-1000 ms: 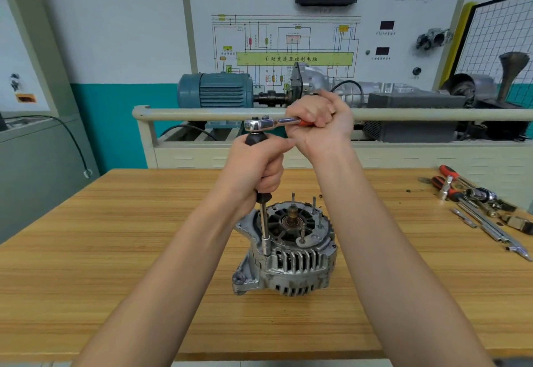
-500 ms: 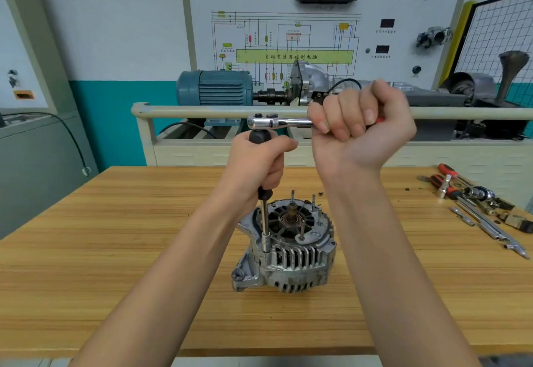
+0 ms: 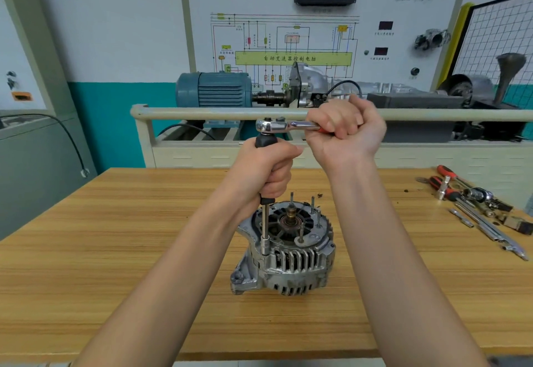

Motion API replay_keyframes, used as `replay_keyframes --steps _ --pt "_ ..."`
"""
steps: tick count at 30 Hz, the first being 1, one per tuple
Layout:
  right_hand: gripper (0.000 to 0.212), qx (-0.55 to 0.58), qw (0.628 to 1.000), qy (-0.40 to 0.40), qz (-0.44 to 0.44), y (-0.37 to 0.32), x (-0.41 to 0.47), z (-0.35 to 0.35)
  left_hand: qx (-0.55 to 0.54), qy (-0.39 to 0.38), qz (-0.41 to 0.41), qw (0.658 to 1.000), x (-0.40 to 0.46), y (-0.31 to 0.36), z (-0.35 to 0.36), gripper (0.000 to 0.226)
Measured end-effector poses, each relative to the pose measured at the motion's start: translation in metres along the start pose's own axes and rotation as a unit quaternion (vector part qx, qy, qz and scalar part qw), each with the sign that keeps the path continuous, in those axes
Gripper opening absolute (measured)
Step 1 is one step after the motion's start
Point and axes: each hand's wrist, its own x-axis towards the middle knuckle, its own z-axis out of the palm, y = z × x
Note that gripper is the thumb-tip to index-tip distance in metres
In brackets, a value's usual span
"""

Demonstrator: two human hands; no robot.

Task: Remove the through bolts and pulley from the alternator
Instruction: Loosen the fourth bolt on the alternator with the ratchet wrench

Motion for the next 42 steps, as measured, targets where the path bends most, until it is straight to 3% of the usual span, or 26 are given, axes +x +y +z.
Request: replay_keyframes --steps 3,6,8,10,14,19,22,25,32,38,42 --pt "0.045 -0.062 0.995 -0.022 -0.079 0.004 -0.016 0.007 0.005 0.064 -0.002 0.998 0.003 -0.002 0.003 0.059" --pt "0.051 -0.175 0.963 -0.095 -0.179 0.017 -0.034 0.011 0.013 0.124 -0.003 0.992 0.006 -0.004 0.006 0.059" --pt "0.051 -0.213 0.941 -0.145 -0.219 0.026 -0.041 0.012 0.014 0.139 0.000 0.990 0.007 -0.004 0.007 0.058" --pt "0.053 -0.222 0.938 -0.145 -0.221 0.027 -0.042 0.013 0.011 0.131 0.003 0.991 0.007 -0.005 0.005 0.058" --pt "0.047 -0.181 0.968 -0.086 -0.154 0.013 -0.029 0.012 -0.009 0.060 0.019 0.998 0.003 -0.004 -0.003 0.047" --pt "0.042 -0.068 0.998 0.005 0.008 0.000 0.004 0.007 -0.030 -0.015 0.004 0.999 0.001 0.000 -0.007 0.034" --pt "0.042 0.012 0.997 0.029 0.077 0.000 0.016 -0.004 -0.026 -0.038 -0.018 0.999 0.000 0.002 -0.005 0.038" --pt "0.042 0.021 0.996 0.022 0.084 0.000 0.017 -0.008 -0.027 -0.046 -0.046 0.998 0.000 0.004 -0.005 0.048" --pt "0.042 -0.058 0.996 -0.011 -0.068 0.005 -0.013 0.008 0.000 0.069 -0.019 0.997 0.002 -0.001 0.001 0.056" --pt "0.049 -0.236 0.921 -0.176 -0.255 0.029 -0.049 0.013 0.021 0.131 -0.014 0.991 0.007 -0.003 0.010 0.058" --pt "0.048 -0.251 0.911 -0.200 -0.259 0.031 -0.051 0.014 0.022 0.114 0.001 0.993 0.003 -0.004 0.007 0.057"
